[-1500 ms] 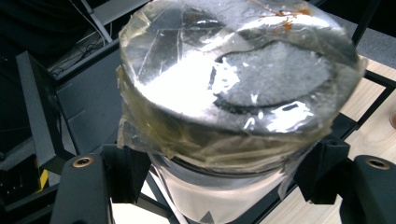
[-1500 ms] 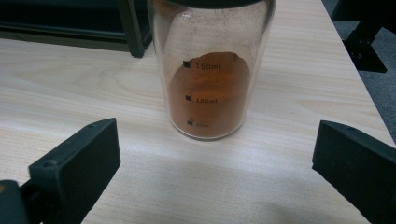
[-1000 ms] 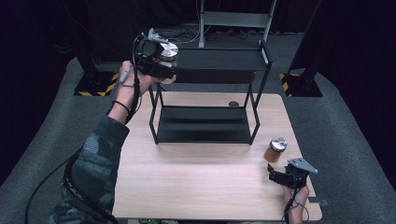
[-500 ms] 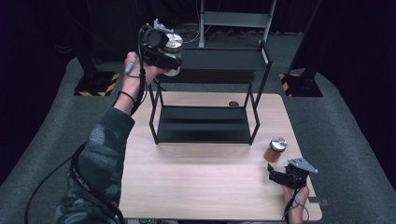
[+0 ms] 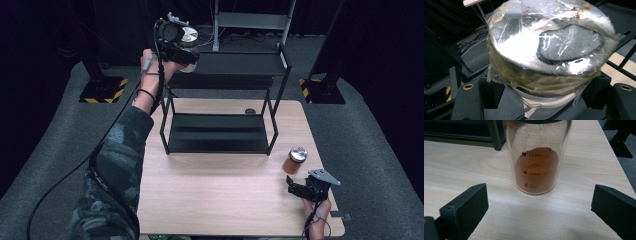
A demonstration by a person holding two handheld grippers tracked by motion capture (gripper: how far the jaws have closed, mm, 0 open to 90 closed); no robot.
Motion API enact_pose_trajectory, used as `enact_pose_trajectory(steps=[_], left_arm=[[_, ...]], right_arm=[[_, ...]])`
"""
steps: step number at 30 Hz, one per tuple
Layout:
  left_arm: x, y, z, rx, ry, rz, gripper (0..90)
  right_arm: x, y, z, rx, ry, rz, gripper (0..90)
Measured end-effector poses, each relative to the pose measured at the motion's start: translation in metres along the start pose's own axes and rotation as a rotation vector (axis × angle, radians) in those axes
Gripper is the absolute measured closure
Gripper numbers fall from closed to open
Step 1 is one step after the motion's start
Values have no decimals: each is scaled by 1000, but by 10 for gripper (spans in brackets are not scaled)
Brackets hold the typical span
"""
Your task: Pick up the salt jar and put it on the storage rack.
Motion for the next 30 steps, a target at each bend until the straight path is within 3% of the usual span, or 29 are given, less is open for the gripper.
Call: enact_pose_trajectory(steps=[7,23,30], left_arm=[[0,-16,6,-2,46,1,304],[-1,-49,10,27,106,-7,304],[1,-54,8,19,127,-32,304]], right_arm=[[0,0,0,0,0,2,0],[0,0,0,1,1,4,0],[0,0,0,1,1,3,0]])
Point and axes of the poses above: each handheld gripper's, and its own axes: y roughly backward along the jaws, z roughly out of its top, x roughly to its left, the point moved 6 cm from there along -y, roughly forward along the jaws, and after that the axes turned 1 degree about x, right-handed, at the moved point
